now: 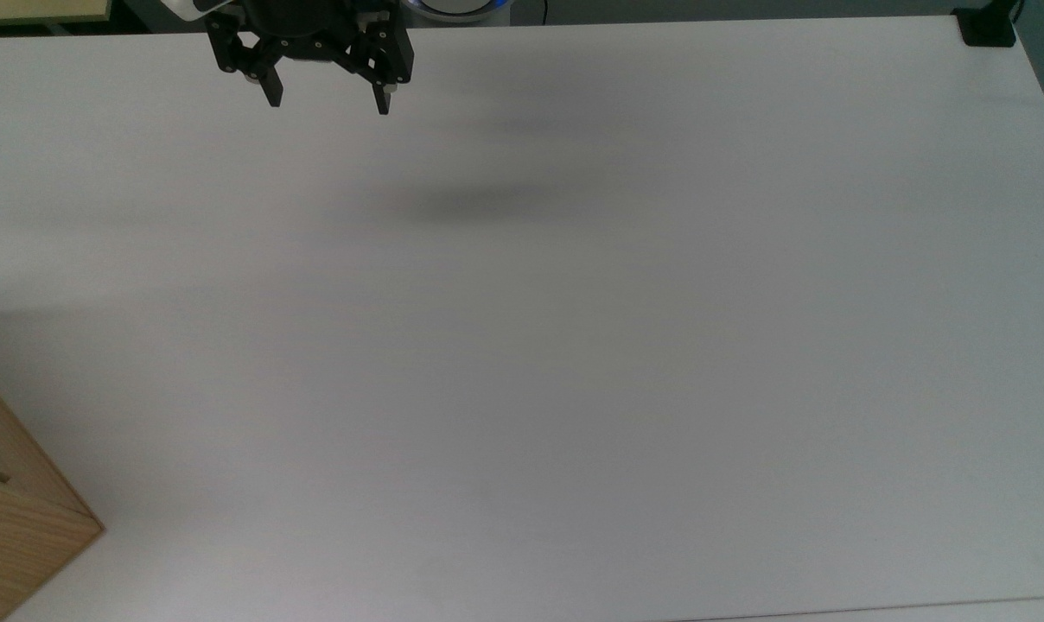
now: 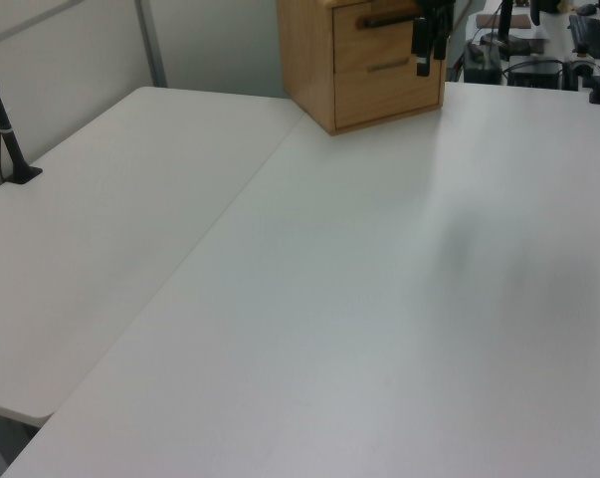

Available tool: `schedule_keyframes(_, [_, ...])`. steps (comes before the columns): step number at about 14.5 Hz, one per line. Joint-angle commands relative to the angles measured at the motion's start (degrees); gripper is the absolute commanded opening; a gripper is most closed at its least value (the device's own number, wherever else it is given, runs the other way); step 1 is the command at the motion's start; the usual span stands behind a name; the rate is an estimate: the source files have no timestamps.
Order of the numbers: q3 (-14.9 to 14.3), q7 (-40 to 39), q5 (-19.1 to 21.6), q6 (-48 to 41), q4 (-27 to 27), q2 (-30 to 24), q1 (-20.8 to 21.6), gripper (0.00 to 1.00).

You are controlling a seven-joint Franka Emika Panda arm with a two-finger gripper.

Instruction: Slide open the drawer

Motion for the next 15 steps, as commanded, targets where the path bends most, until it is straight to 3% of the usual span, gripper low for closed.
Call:
schedule_keyframes(1, [-0.5,0.2,0.9,-0.7,-1.5,-1.6,-0.4,1.00])
schedule_keyframes(15, [-0.3,-0.7,0.8,-0.3,-1.3,-0.9,-0.9,1.00])
